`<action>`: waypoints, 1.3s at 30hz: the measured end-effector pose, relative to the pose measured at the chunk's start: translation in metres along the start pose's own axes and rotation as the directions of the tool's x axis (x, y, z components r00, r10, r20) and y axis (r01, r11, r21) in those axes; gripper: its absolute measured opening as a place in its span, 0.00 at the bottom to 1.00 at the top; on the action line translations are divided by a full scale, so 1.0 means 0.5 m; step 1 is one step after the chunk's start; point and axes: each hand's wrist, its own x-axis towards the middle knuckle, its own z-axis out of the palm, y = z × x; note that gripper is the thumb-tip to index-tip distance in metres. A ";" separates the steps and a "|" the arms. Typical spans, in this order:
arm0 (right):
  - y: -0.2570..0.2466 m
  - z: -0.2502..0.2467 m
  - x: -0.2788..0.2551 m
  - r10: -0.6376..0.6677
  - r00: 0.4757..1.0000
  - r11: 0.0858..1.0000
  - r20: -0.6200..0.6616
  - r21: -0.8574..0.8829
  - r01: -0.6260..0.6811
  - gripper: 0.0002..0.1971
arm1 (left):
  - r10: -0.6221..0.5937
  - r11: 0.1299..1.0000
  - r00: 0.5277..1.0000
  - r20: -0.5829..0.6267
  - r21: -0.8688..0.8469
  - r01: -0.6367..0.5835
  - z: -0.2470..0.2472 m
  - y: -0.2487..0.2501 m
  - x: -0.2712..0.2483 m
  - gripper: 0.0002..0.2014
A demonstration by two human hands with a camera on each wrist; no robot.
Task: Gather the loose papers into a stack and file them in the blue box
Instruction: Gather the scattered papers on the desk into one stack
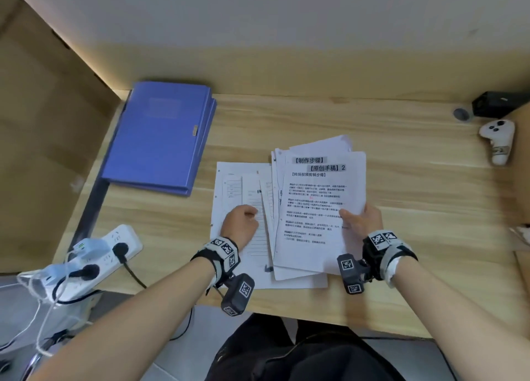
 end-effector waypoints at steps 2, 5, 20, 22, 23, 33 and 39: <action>0.015 0.029 -0.016 0.025 1.000 1.000 0.004 -0.001 -0.025 0.20 | 0.028 0.994 0.995 -0.097 0.106 -0.018 -0.021 -0.041 -0.004 0.18; 0.033 0.068 -0.033 0.036 0.999 0.999 0.006 -0.033 -0.035 0.21 | 0.002 0.989 0.990 -0.144 0.145 0.019 -0.034 -0.082 -0.013 0.23; 0.015 0.159 -0.058 0.021 1.000 0.986 -0.005 -0.168 -0.021 0.11 | -0.124 0.992 0.990 -0.072 0.001 0.124 -0.065 -0.105 0.000 0.19; 0.013 0.157 -0.058 -0.004 1.000 0.992 -0.019 -0.123 0.002 0.12 | -0.118 0.993 0.991 -0.067 0.015 0.120 -0.063 -0.104 -0.003 0.16; 0.013 0.153 -0.057 -0.020 1.000 0.996 -0.021 -0.090 0.018 0.14 | -0.115 0.993 0.991 -0.061 0.015 0.116 -0.061 -0.106 -0.001 0.15; 0.021 0.117 -0.028 -0.016 0.996 0.997 0.092 -0.073 0.023 0.25 | 0.017 0.973 0.998 0.056 -0.232 -0.004 -0.003 -0.042 -0.021 0.21; 0.004 0.138 -0.032 0.027 0.981 1.000 0.193 -0.019 -0.024 0.21 | -0.030 0.936 0.993 0.112 -0.346 0.067 0.000 -0.009 -0.003 0.18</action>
